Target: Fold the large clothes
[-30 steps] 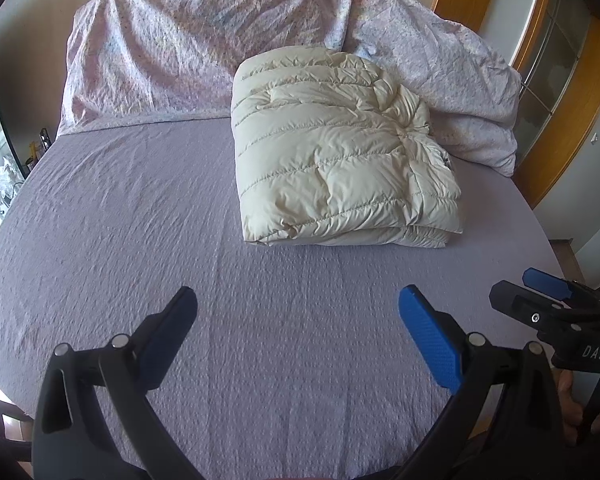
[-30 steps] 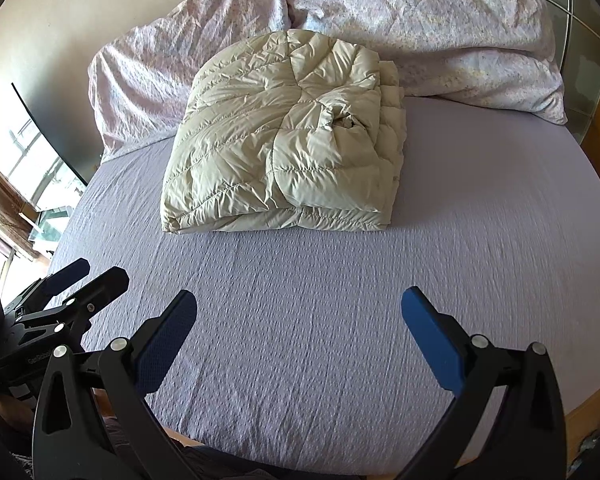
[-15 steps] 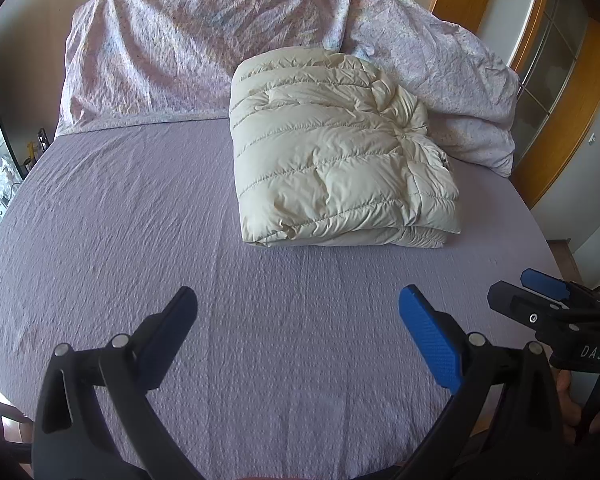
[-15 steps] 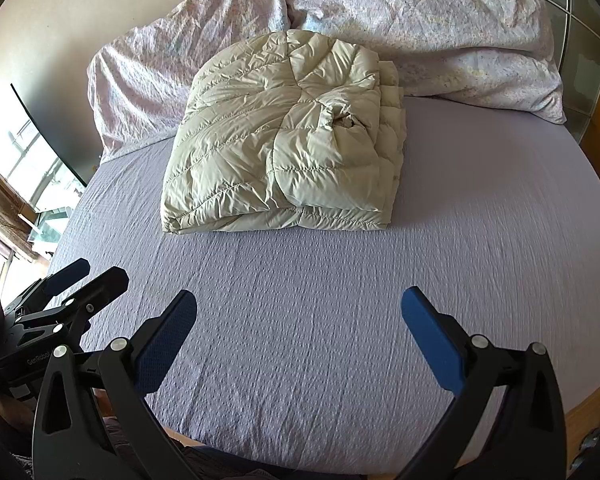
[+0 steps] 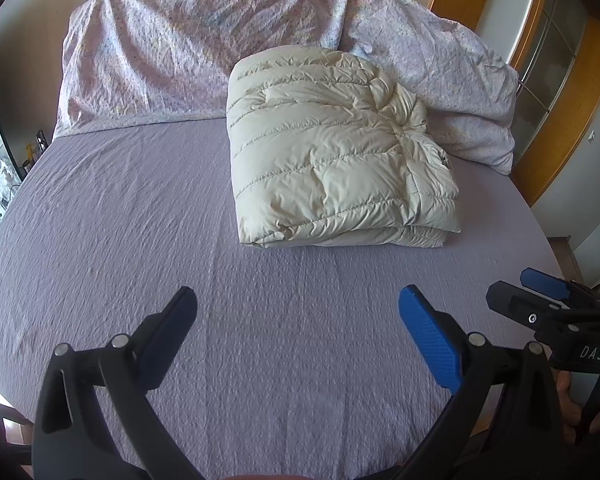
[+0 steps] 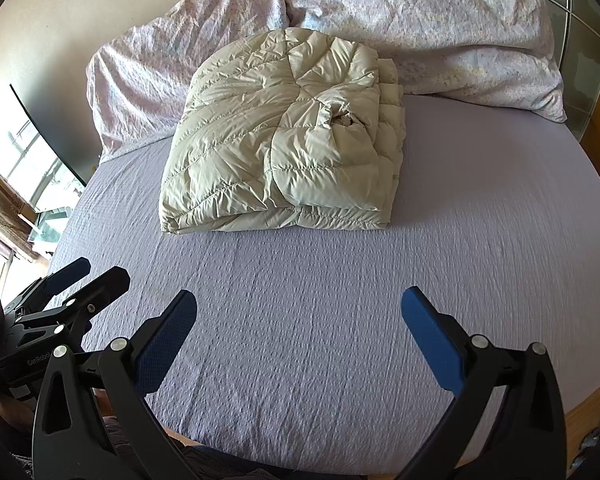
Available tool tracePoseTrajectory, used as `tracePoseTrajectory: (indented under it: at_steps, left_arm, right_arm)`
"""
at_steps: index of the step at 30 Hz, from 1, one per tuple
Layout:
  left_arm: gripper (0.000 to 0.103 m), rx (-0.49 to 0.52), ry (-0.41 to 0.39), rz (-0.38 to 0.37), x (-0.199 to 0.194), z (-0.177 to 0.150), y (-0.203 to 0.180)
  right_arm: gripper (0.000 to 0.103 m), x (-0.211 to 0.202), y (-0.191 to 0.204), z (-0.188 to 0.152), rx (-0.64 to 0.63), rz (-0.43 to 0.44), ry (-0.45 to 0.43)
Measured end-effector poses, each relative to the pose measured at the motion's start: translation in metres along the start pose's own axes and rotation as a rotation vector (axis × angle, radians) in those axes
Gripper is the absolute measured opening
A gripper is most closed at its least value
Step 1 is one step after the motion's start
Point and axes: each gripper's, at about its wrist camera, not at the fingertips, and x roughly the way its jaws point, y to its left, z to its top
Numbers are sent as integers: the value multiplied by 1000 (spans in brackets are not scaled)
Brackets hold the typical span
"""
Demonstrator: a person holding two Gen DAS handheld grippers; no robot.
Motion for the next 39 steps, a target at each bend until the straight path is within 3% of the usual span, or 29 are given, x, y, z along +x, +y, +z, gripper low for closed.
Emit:
tracePoseTrajectory:
  at_steps: [39]
  left_arm:
    - [100,1,4,-1,4,0,-1]
  right_arm:
    - [102,2,1,1,4,-3,3]
